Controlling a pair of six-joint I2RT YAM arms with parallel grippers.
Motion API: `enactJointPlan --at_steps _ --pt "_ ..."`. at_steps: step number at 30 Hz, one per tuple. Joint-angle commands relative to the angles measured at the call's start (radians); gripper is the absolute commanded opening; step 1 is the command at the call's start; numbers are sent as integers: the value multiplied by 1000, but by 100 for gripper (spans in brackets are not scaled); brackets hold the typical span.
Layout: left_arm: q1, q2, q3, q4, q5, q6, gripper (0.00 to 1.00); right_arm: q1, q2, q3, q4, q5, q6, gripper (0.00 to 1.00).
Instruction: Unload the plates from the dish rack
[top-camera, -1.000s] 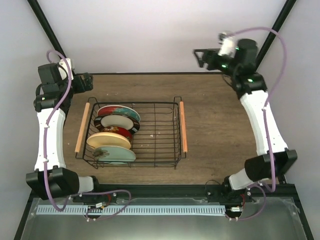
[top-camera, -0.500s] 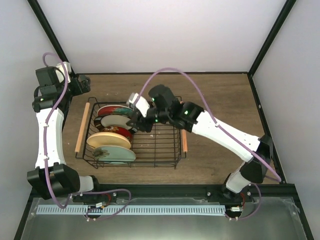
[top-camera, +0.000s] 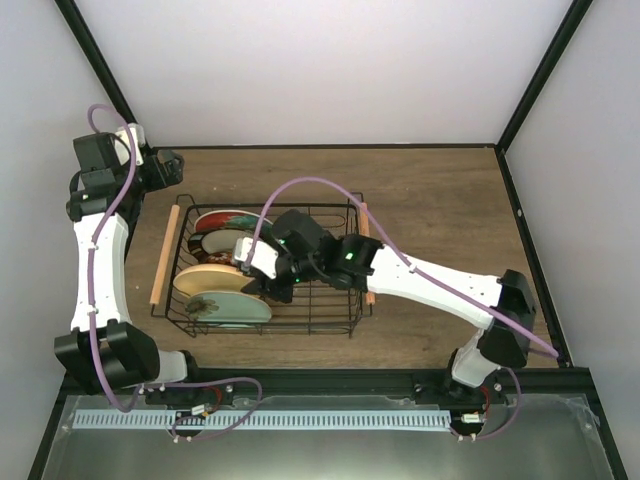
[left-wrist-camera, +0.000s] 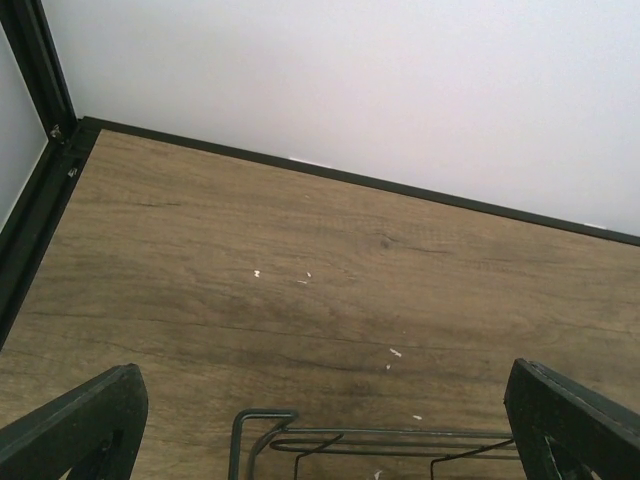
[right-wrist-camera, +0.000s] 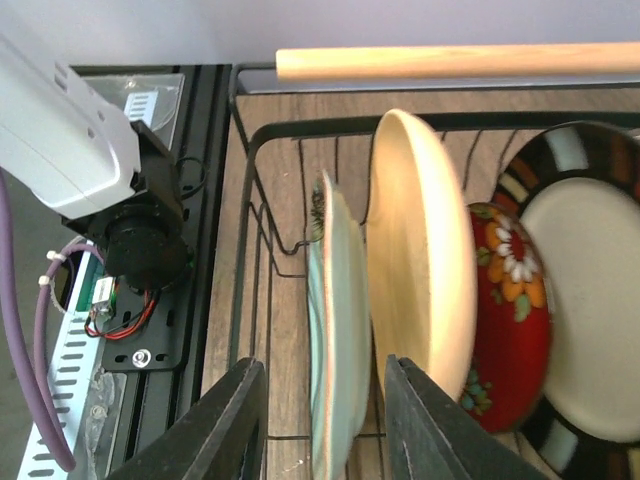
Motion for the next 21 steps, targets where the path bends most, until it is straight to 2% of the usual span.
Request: enactJointPlan --at_steps 1,9,21 --pt "6 10 0 25 18 4 100 44 55 27 19 14 -35 34" --pt "6 4 -22 26 30 9 100 47 129 37 64 8 -35 33" --pt "10 8 -27 34 37 18 100 47 255 81 119 48 -36 39"
